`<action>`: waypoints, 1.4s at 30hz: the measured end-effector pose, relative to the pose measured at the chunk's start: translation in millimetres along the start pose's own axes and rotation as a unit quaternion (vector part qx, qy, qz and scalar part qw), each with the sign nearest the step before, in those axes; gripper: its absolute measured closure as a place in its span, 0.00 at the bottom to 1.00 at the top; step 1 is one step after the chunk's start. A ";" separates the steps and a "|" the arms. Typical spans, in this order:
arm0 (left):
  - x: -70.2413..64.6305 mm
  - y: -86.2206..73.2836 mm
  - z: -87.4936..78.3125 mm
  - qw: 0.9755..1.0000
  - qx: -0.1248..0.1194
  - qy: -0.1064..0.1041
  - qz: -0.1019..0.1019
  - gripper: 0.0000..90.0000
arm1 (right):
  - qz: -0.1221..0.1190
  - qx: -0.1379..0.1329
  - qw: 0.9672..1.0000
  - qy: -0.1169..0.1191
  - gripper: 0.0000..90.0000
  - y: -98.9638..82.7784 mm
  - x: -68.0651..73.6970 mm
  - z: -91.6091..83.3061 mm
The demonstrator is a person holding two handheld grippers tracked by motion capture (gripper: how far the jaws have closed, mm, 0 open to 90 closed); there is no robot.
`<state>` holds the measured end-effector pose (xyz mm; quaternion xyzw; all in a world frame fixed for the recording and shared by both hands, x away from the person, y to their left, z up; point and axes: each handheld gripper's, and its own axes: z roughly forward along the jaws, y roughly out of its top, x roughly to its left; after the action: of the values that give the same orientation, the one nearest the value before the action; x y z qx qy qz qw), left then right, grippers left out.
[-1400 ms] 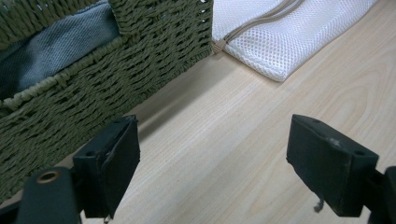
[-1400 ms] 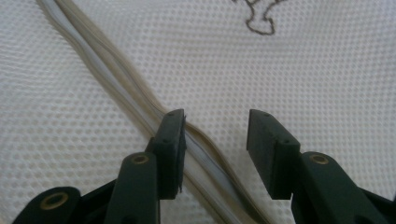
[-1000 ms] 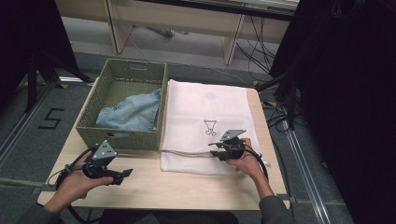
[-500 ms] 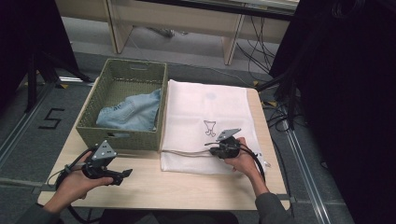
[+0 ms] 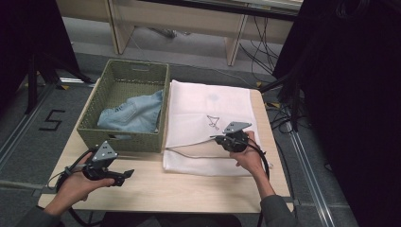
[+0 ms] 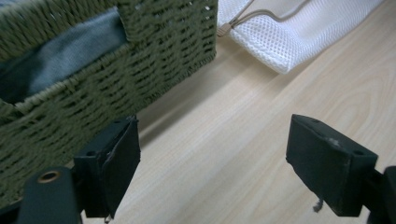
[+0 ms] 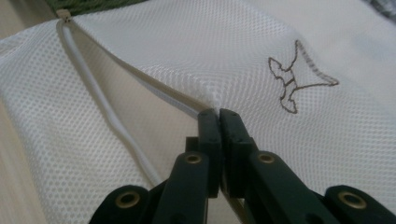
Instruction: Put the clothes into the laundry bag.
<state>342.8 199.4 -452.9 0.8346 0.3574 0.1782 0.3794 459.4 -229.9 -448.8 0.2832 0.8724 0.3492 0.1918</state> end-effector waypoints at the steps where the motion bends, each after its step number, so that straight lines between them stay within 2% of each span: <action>1: 0.4 0.2 -1.0 1.000 -0.004 0.006 -0.007 0.19 | -0.005 -0.012 1.000 -0.008 0.99 9.0 -0.4 -6.6; 3: 1.7 1.7 -1.4 1.000 -0.007 0.004 -0.009 0.19 | -0.007 -0.016 1.000 -0.012 0.99 11.8 -0.3 -8.3; 5: 2.5 5.5 -3.1 1.000 -0.019 0.009 -0.014 0.20 | -0.016 -0.025 0.999 -0.019 0.99 21.4 1.7 -10.9; 7: 3.2 9.3 -4.7 0.999 -0.028 0.007 -0.022 0.20 | -0.014 -0.029 0.999 -0.016 0.99 25.7 1.6 -11.6; 11: 6.4 17.5 -7.2 0.999 -0.040 0.015 -0.022 0.20 | -0.016 -0.035 0.999 -0.020 0.99 29.4 0.1 -13.8; 12: 9.5 22.3 -8.1 0.998 -0.051 0.016 -0.024 0.20 | -0.011 -0.043 0.999 -0.024 0.99 30.2 -0.6 -14.4; 13: 9.5 22.3 -8.1 0.998 -0.051 0.016 -0.024 0.20 | -0.009 -0.043 0.999 -0.023 0.99 30.7 -0.1 -15.4; 14: 10.3 25.1 -9.0 0.998 -0.057 0.021 -0.032 0.20 | -0.009 -0.043 0.999 -0.023 0.99 30.7 -0.1 -15.4; 16: 16.9 32.8 -12.3 0.997 -0.065 0.031 -0.031 0.20 | -0.008 -0.045 0.999 -0.022 0.99 32.4 -1.3 -18.1; 17: 22.7 40.4 -14.1 0.996 -0.075 0.036 -0.035 0.20 | -0.017 -0.047 0.999 -0.021 0.99 34.1 -3.0 -19.1; 18: 22.7 40.4 -14.1 0.996 -0.075 0.036 -0.035 0.20 | -0.017 -0.047 0.999 -0.021 0.99 34.1 -3.0 -19.1; 19: 32.1 50.6 -15.7 0.995 -0.080 0.044 -0.034 0.20 | -0.008 -0.054 0.998 -0.021 0.99 35.8 -3.3 -20.9; 20: 32.1 50.6 -15.7 0.995 -0.080 0.044 -0.034 0.20 | -0.008 -0.054 0.998 -0.021 0.99 35.8 -3.3 -20.9; 22: 44.3 61.7 -14.8 0.995 -0.077 0.055 -0.036 0.20 | -0.006 -0.058 0.998 -0.022 0.99 37.0 -2.9 -22.7; 24: 59.8 72.9 -13.2 0.997 -0.048 0.062 -0.025 0.20 | -0.002 -0.055 0.998 -0.021 0.99 38.3 -2.6 -24.6; 25: 65.5 78.3 -11.1 0.997 -0.032 0.060 -0.029 0.20 | -0.008 -0.060 0.998 -0.020 0.99 38.7 -3.8 -24.1; 26: 71.3 83.7 -9.0 0.997 -0.025 0.066 -0.027 0.20 | -0.005 -0.058 0.998 -0.018 0.99 38.6 -3.4 -24.4; 27: 75.8 89.5 -5.2 0.996 -0.030 0.076 -0.032 0.20 | -0.005 -0.058 0.998 -0.019 0.99 38.0 -3.0 -24.1; 28: 83.1 95.6 -2.9 0.996 -0.018 0.080 -0.014 0.20 | -0.014 -0.059 0.998 -0.019 0.99 37.2 -5.5 -22.5; 29: 84.8 99.2 2.4 0.996 -0.028 0.081 -0.032 0.20 | -0.014 -0.059 0.998 -0.019 0.99 37.2 -5.5 -22.5; 30: 90.3 105.7 8.3 0.996 -0.017 0.078 -0.042 0.19 | 0.000 -0.056 0.998 -0.019 0.99 36.8 -4.1 -23.1; 33: 103.2 119.1 25.7 0.995 0.007 0.087 -0.038 0.19 | -0.001 -0.057 0.998 -0.016 0.99 35.3 -6.1 -21.9; 35: 110.4 125.0 39.8 0.995 0.019 0.087 -0.049 0.19 | -0.002 -0.060 0.998 -0.019 0.99 34.3 -7.4 -20.7; 36: 115.2 127.5 48.0 0.994 0.026 0.087 -0.055 0.19 | 0.004 -0.057 0.998 -0.013 0.99 34.4 -7.2 -21.0; 39: 123.6 129.4 66.9 0.993 0.041 0.092 -0.058 0.19 | -0.003 -0.059 0.998 -0.015 0.99 32.2 -8.8 -19.4; 40: 128.1 129.2 73.0 0.992 0.057 0.093 -0.056 0.19 | -0.003 -0.059 0.998 -0.015 0.99 32.2 -8.8 -19.4; 41: 133.2 127.6 82.9 0.991 0.063 0.097 -0.072 0.19 | -0.003 -0.058 0.998 -0.014 0.99 32.5 -9.1 -19.4; 42: 135.0 127.0 86.0 0.990 0.065 0.098 -0.075 0.19 | -0.003 -0.058 0.998 -0.014 0.99 32.5 -9.1 -19.4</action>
<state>542.2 196.8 -408.6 0.8069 0.4649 0.2066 0.3003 467.7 -225.9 -411.0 0.2736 0.8489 0.3944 0.2213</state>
